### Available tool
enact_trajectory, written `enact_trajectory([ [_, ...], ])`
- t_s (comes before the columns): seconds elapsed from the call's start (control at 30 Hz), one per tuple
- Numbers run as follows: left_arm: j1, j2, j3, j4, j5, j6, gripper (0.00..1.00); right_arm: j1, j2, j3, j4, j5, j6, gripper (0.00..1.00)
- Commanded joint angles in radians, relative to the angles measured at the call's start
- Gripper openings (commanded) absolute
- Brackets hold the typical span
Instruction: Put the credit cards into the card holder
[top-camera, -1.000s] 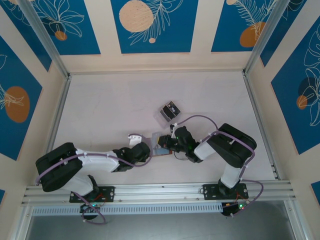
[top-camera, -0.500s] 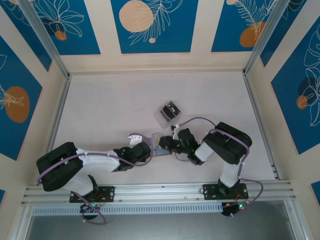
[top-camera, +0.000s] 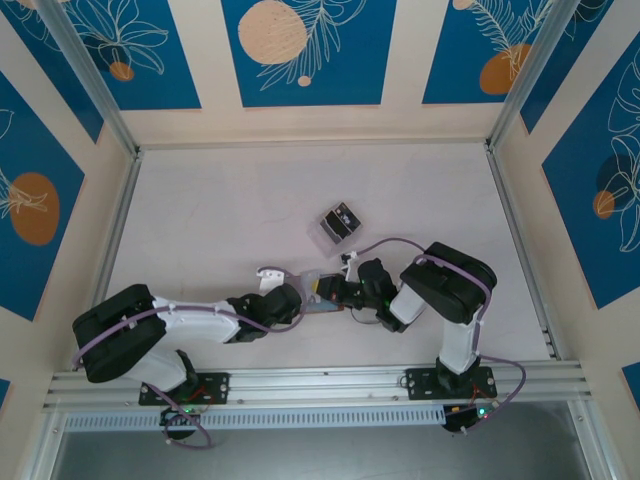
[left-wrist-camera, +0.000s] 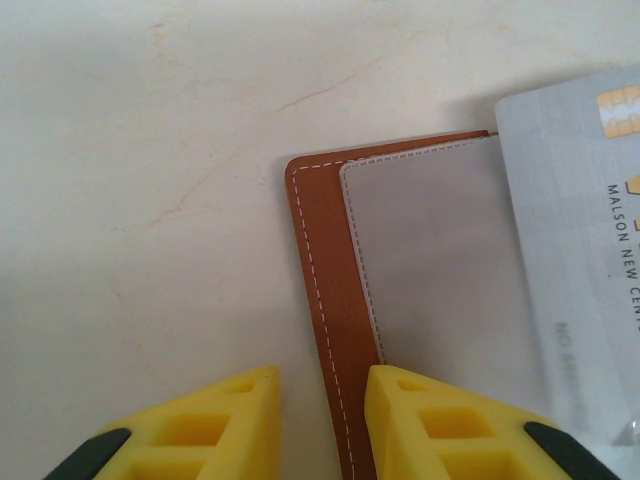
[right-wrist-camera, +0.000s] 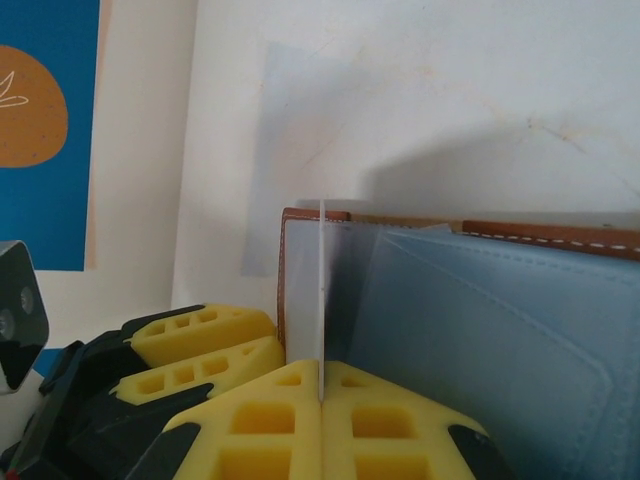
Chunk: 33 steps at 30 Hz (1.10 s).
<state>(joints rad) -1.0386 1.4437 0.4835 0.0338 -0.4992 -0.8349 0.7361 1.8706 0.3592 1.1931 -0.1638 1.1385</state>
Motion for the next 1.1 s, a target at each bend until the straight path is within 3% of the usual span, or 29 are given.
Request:
enact_trajectory([
  [0.0,-0.003,0.049,-0.022,-0.055,0.135,-0.007,0.28,-0.002,0.029,-0.007,-0.022,-0.053,0.032,0.00],
  [1.07,-0.003,0.040,-0.020,-0.063,0.131,-0.004,0.28,0.047,-0.021,-0.003,-0.363,0.009,-0.014,0.00],
])
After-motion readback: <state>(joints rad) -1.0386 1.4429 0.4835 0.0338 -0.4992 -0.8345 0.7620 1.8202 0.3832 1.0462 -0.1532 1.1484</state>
